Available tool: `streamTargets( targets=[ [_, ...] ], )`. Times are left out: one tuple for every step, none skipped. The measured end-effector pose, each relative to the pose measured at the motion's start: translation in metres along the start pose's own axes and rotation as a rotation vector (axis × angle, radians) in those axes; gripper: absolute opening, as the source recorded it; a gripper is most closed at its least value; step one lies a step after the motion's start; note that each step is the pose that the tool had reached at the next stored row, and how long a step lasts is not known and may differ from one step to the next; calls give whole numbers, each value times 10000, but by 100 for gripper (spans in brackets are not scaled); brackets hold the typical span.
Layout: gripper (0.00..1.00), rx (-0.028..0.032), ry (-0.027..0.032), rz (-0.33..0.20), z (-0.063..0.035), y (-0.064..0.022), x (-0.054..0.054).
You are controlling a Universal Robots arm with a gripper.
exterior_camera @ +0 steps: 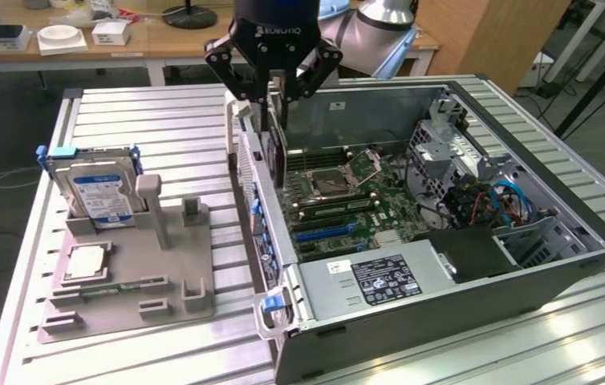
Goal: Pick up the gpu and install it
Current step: 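Pick up the gpu and move the gpu toward the slot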
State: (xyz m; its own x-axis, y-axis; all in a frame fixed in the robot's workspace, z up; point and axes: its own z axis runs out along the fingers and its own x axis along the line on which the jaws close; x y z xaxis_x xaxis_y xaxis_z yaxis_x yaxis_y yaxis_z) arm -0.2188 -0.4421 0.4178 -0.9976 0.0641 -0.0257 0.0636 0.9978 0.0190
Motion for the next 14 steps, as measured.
streamTargets(
  targets=[
    [26,-3,-2,-1,-4,0,0],
    [26,-11,0,-2,-4,0,-2],
    [26,-21,0,-1,-3,1,-12],
    [26,-34,4,2,-3,5,-48],
    [26,-41,3,2,2,10,-93],
    [26,-44,3,0,8,16,-137],
    [26,-45,3,0,17,25,-182],
    [26,-45,3,-1,28,33,-227],
    [26,-43,4,0,39,42,-270],
    [26,-44,4,-1,52,50,-318],
    [26,-44,3,-5,63,57,-363],
    [26,-44,3,-10,75,63,-408],
    [26,-44,4,-13,86,69,-452],
    [26,-44,4,-16,97,76,-496]
  ],
)
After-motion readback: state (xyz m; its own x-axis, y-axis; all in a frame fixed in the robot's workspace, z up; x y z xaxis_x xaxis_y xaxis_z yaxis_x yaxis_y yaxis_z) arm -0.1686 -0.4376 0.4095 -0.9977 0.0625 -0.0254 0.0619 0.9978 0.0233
